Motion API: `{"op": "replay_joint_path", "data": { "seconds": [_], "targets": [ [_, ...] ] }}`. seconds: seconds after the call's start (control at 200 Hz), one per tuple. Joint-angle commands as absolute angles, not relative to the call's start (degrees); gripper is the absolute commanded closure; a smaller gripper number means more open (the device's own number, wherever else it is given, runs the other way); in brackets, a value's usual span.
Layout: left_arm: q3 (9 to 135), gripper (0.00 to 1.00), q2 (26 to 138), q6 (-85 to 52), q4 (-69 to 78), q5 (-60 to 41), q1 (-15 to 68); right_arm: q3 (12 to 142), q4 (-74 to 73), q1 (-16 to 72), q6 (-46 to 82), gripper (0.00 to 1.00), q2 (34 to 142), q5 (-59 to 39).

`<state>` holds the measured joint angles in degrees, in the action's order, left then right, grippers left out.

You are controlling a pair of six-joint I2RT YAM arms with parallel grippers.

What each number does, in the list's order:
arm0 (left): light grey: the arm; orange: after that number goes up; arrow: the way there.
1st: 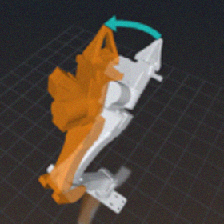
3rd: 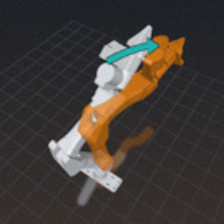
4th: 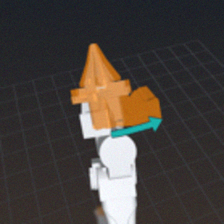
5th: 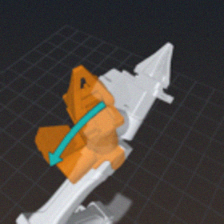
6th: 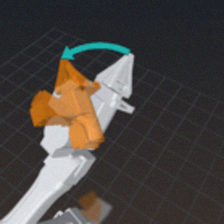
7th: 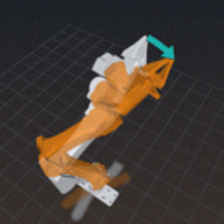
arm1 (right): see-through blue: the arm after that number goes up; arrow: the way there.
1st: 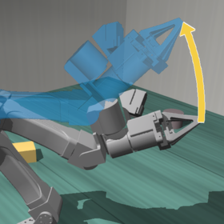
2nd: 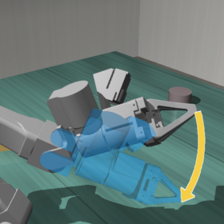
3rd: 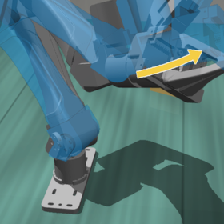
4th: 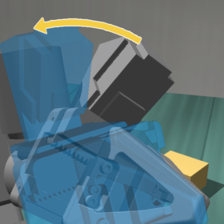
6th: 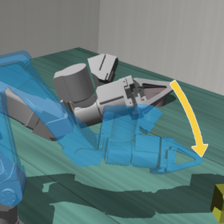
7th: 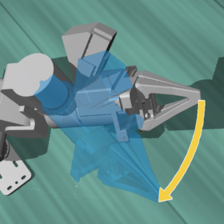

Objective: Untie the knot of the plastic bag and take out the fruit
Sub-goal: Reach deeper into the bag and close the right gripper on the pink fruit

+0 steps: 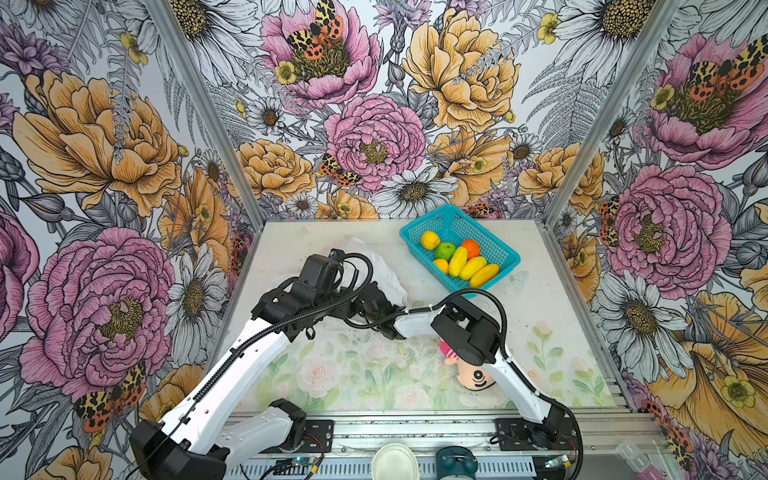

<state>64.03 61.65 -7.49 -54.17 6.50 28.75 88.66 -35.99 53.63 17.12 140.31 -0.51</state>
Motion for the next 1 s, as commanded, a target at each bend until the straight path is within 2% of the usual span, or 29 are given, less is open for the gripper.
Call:
{"op": "replay_joint_path", "data": {
  "seconds": [0.0, 0.125, 0.225, 0.575, 0.66, 0.796, 0.996],
  "targets": [
    [63.43, 1.00, 61.99, -7.38, -54.16, 3.83, 29.62, 83.76, -48.69, 54.00, 18.85, 0.09, 139.01, -9.85],
    [63.37, 1.00, 62.04, -7.36, -54.15, 4.22, 29.48, 78.71, -54.28, 53.97, 19.29, 0.07, 136.82, -13.10],
    [63.32, 1.00, 62.22, -7.38, -54.15, 4.05, 29.44, 79.40, -52.54, 54.11, 19.40, 0.06, 136.47, -15.73],
    [63.30, 1.00, 63.21, -7.19, -53.97, 1.86, 30.29, 96.99, -40.21, 55.89, 20.76, 0.06, 145.55, -13.42],
    [63.37, 1.00, 63.11, -7.05, -53.99, 1.68, 30.80, 102.39, -35.29, 56.72, 20.64, 0.06, 148.21, -9.69],
    [63.36, 1.00, 62.05, -6.87, -53.62, 0.59, 31.80, 110.05, -26.79, 56.90, 23.48, 0.06, 151.46, 1.71],
    [63.06, 1.00, 60.39, -6.40, -52.70, -2.21, 33.13, 116.70, -23.30, 56.82, 24.79, 0.07, 154.94, 3.13]
  ]
}}
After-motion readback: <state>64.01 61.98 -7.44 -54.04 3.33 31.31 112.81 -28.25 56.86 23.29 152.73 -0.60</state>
